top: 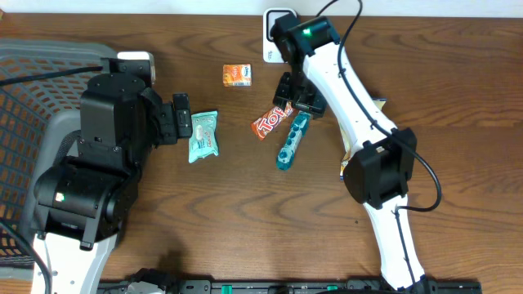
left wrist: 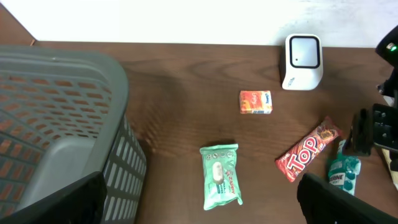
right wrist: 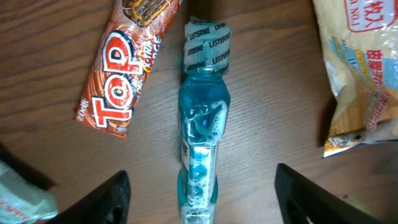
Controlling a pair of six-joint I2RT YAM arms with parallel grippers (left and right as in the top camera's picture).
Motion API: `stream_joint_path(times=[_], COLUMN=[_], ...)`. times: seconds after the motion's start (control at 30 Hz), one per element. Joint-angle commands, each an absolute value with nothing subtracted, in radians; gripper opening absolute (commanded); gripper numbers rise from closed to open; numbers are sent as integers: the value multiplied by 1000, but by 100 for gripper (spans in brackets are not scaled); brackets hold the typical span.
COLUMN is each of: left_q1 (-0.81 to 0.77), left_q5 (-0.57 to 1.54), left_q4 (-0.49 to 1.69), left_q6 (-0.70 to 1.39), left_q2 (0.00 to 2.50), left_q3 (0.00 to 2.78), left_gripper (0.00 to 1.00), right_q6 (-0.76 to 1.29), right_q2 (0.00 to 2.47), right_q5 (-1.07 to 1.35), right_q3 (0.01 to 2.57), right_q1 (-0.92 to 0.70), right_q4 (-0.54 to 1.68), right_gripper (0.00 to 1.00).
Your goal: Scan the item barcode
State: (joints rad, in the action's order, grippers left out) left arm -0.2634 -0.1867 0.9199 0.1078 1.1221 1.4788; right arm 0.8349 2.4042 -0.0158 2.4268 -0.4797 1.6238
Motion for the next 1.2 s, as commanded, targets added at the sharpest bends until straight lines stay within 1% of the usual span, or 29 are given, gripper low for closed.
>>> stream_joint_path(times=[0.0, 0.27, 0.43, 0.63, 0.73, 0.8, 0.9, 1.03, 1.17], left_q1=[-258, -258, -258, -258, -258, -258, -258, -258, -258], left_q5=[-196, -196, -196, -196, -196, -196, -196, -196, -196], left_q4=[935, 939, 939, 939, 939, 939, 939, 939, 939], left_q6=[106, 106, 106, 106, 106, 106, 106, 106, 106], left_q2=[1125, 1125, 1125, 1125, 1125, 1125, 1125, 1125, 1125], left_q3=[1478, 1478, 1478, 1478, 1478, 1478, 1478, 1478, 1478], left_gripper=[98, 98, 98, 98, 98, 98, 98, 98, 98], right_q6=[826, 833, 833, 833, 833, 832, 832, 832, 832], right_q2=[2429, 2437, 2437, 2437, 2437, 2437, 2437, 2437, 2437], right_q5=[-83, -83, -46, -50, -51, -50, -46, -46, -46], right_q3=[2435, 2335, 2234, 2164, 2106, 2069, 2049, 2051, 2051], right_q1=[-496, -489, -484, -479, -477, -474, -464, -452, -438], right_q4=[1633, 1562, 1472, 1381, 1346, 1322, 1309, 1310, 1326], right_gripper=[64, 64, 57, 53, 49, 42, 21, 1, 1])
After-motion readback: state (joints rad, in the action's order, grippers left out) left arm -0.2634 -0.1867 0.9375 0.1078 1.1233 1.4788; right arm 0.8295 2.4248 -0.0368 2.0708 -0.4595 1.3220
